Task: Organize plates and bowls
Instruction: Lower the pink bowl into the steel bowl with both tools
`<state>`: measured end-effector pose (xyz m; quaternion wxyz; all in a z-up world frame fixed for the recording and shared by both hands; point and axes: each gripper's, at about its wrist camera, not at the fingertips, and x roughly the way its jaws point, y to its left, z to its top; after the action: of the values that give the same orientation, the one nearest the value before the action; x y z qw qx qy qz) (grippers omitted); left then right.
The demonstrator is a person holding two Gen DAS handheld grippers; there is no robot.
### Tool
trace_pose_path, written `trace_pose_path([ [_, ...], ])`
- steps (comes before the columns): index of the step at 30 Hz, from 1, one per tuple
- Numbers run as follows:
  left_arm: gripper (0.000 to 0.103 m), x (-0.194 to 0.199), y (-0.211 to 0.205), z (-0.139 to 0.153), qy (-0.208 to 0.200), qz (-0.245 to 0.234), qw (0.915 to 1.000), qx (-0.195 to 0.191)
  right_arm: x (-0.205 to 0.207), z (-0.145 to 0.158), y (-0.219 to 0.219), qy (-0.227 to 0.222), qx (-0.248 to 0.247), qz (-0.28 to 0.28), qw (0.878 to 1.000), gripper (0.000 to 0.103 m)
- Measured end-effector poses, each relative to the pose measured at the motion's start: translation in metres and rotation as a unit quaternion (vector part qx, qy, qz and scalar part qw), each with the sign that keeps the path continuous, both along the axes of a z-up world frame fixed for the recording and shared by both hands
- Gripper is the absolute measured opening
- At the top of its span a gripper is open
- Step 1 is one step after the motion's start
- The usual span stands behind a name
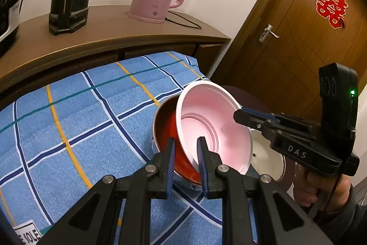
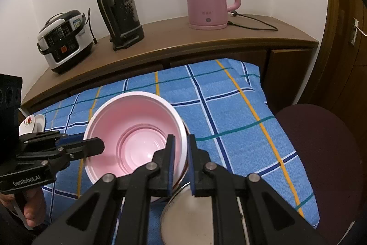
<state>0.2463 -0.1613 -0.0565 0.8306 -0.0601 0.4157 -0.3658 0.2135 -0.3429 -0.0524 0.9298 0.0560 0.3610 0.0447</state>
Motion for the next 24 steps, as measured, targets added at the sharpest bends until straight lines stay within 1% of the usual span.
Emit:
trace_pose_path([
  [9,0.021,0.0010,0.0000,-0.0006,0.002,0.000,1.0000,-0.001,0.0012,-0.0012,0.0002,0.001,-0.002,0.000,1.000,0.010],
  [24,0.021,-0.0015,0.0002,0.0010,-0.007,0.002,1.0000,0.004,0.0022,-0.0045,0.0018,0.004,-0.007,0.001,1.000,0.010],
])
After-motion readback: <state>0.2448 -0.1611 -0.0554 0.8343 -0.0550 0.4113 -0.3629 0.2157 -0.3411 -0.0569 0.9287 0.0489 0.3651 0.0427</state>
